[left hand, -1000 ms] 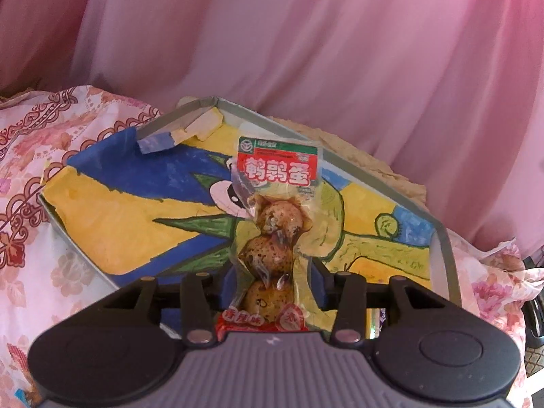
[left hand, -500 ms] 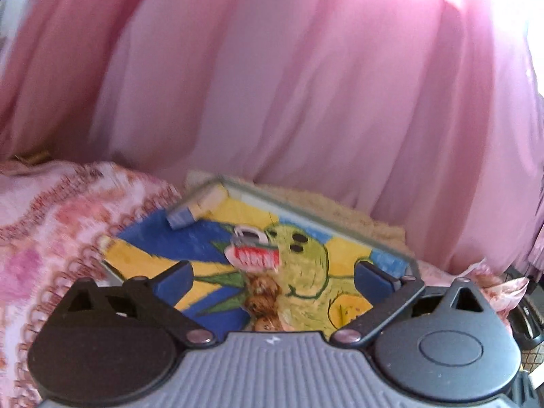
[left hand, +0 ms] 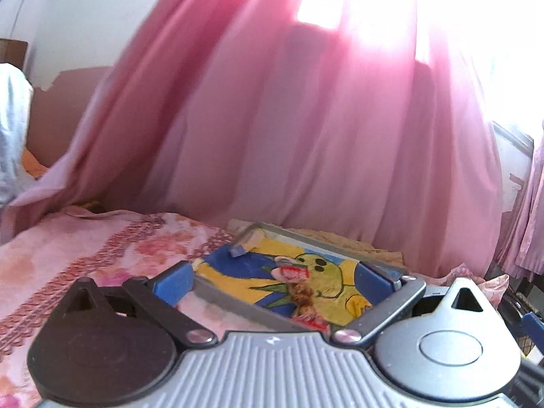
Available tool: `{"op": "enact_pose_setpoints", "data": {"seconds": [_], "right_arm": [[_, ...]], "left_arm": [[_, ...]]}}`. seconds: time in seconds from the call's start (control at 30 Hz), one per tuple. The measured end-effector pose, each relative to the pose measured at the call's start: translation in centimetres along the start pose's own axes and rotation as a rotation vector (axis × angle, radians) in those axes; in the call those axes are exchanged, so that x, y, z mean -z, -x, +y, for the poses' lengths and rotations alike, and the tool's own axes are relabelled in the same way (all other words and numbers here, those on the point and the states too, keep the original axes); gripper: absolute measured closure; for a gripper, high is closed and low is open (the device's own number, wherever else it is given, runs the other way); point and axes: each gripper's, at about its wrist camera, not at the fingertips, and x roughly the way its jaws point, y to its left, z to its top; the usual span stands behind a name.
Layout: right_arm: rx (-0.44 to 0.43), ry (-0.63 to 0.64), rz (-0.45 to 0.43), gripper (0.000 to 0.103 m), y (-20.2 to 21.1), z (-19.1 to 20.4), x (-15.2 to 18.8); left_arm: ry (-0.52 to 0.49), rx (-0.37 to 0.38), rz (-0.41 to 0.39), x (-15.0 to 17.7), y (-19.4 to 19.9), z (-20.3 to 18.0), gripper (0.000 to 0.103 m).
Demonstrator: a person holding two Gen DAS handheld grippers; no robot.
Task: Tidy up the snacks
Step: 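Open both tools to release the packs into the tray and withdraw, then move both tools back over the remaining snacks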
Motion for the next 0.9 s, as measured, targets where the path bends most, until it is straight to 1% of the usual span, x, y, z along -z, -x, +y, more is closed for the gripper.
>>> {"op": "enact_pose_setpoints", "data": {"seconds": [0.2,0.43,0.63,0.77,0.9], "right_arm": [[0.032,-0.062,0.005,0.001,4.3,-0.2,0.5],[0.049,-0.067,0.037,0.001,8.5,0.1,1.4],[0.045,-0.067,0.109,0.001,11.5,1.1,2.4],[0.061,-0.089,0.189,0.001,12.9,1.7,3.7],[0.060,-0.069,0.262,0.001,14.1,2.9,4.9]], "left_arm": [[-0.012,-0.027,-0.016,2.0,4.6,2.0,0.000],[-0.043,-0.060,0.000,4.6,8.5,3.6,0.000],[-0.056,-0.074,0.031,6.7,11.4,5.0,0.000],[-0.076,-0.071,0.050,8.3,12.9,6.1,0.000],[-0.081,-0.082,0.066,9.8,14.0,7.4,0.000]]}}
